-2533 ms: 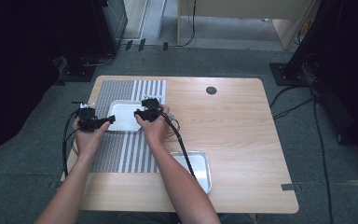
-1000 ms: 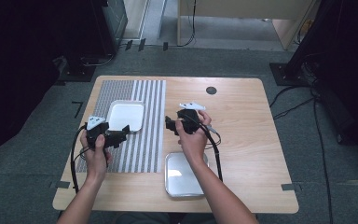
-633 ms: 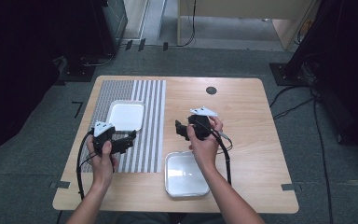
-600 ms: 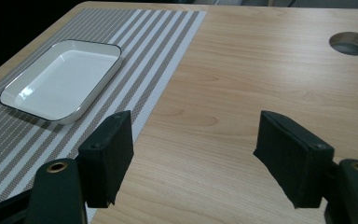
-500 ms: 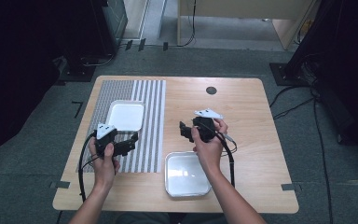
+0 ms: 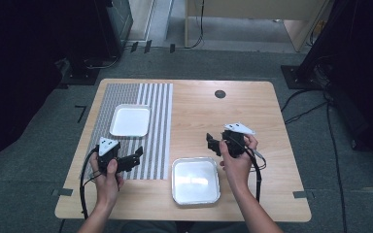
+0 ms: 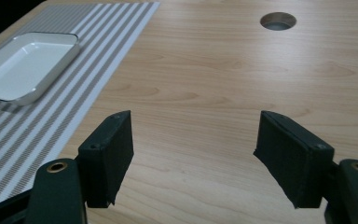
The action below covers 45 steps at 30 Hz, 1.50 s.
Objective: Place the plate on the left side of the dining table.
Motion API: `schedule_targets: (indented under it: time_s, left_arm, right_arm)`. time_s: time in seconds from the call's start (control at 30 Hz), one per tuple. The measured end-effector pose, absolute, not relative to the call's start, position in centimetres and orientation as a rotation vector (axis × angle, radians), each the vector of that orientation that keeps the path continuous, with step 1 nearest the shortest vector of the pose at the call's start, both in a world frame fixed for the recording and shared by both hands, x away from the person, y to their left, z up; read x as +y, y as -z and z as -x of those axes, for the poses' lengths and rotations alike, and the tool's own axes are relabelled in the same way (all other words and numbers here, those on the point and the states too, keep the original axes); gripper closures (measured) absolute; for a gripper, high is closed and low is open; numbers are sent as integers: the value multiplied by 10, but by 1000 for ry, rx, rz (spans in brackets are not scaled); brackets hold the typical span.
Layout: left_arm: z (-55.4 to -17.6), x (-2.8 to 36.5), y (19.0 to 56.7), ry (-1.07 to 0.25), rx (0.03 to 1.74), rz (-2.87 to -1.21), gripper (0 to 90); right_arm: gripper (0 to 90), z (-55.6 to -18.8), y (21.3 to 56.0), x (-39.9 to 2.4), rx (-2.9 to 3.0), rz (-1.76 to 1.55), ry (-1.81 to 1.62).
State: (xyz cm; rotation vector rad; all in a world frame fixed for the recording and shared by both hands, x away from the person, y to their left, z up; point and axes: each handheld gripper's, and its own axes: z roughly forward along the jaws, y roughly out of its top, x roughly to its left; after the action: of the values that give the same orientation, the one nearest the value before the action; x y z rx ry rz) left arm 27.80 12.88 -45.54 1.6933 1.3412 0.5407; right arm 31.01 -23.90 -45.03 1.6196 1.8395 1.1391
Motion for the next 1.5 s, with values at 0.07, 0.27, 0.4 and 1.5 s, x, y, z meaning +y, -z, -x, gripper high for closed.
schedule_targets:
  time_s: [0.07, 0.27, 0.4, 1.5]
  left_arm:
    - [-277, 130, 456, -540, 1346, -1695, 105]
    - [-272, 138, 464, -551, 1375, -1692, 105]
    - [-269, 141, 467, -550, 1384, -1686, 105]
    - [-239, 223, 493, -651, 1493, -1661, 105]
  right_arm:
    - [280, -309, 452, -242, 1837, -1618, -1130]
    - [280, -296, 460, -260, 1815, -1635, -1116]
    - [279, -290, 463, -267, 1801, -1633, -1106]
    - [277, -242, 493, -363, 1665, -1731, -999]
